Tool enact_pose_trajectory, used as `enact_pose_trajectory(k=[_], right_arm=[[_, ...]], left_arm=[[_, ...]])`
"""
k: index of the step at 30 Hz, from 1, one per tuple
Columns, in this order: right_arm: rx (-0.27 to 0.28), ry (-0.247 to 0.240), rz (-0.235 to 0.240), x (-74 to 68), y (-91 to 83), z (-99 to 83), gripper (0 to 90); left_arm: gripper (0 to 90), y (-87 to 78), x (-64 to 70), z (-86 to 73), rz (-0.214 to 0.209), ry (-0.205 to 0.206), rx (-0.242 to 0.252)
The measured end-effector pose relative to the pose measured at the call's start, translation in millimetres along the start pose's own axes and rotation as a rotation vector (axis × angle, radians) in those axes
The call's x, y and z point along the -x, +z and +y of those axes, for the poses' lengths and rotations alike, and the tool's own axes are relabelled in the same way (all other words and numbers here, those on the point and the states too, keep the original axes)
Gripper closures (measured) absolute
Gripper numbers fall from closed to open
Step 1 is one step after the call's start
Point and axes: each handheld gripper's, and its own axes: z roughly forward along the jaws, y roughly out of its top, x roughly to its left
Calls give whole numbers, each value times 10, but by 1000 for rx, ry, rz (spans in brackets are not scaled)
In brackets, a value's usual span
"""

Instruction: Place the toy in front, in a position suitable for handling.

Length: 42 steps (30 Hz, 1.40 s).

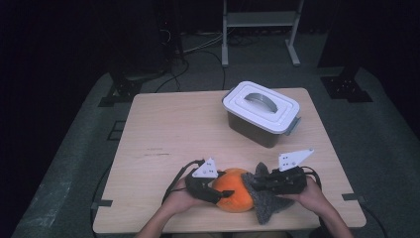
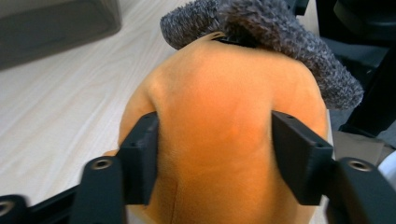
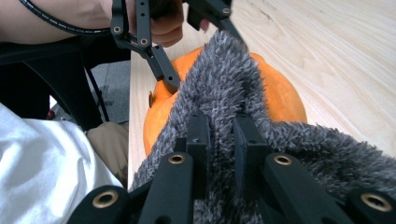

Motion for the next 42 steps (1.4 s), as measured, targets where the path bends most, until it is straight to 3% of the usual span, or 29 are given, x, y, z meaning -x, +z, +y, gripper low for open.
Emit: enact_pose_trajectory(k=[2,5,6,9,15,18,21,24,26,29,33,35,37,42], right_arm=[[22,1,-2,2,-40,8,777],[43,1,-27,10,-120,19,776],[49,10,-34,19,-140,13,777],[60,24,-47,44,-144,4,776],[57,-4,-55,9,5,110,775],[27,-15,-54,14,99,114,775],[16,-24,-60,11,102,106,775],[16,-13,-59,23,95,74,774],[9,-10,-55,32,96,57,774],[2,-8,-55,51,84,42,773],[-8,2,-72,71,53,15,772],[-4,9,-75,82,27,16,773],[13,5,-79,60,-10,57,773],[117,-37,-58,-38,-137,277,775]], left_arm=[[416,-43,4,10,21,1,15],[433,-113,28,26,104,25,35],[431,-119,19,22,107,19,38],[422,-82,14,-8,94,2,33],[352,-102,-9,1,39,-12,24],[245,-161,-81,0,44,-69,69],[163,-143,-131,-15,45,-107,70],[177,-75,-141,-69,16,-96,40],[253,-88,-150,-82,14,-79,32],[296,-106,-181,-117,4,-90,22],[293,-138,-224,-163,-7,-114,26],[294,-147,-220,-154,-16,-108,29],[321,-143,-196,-130,-31,-96,36],[343,-110,-129,-82,-44,-75,50]])
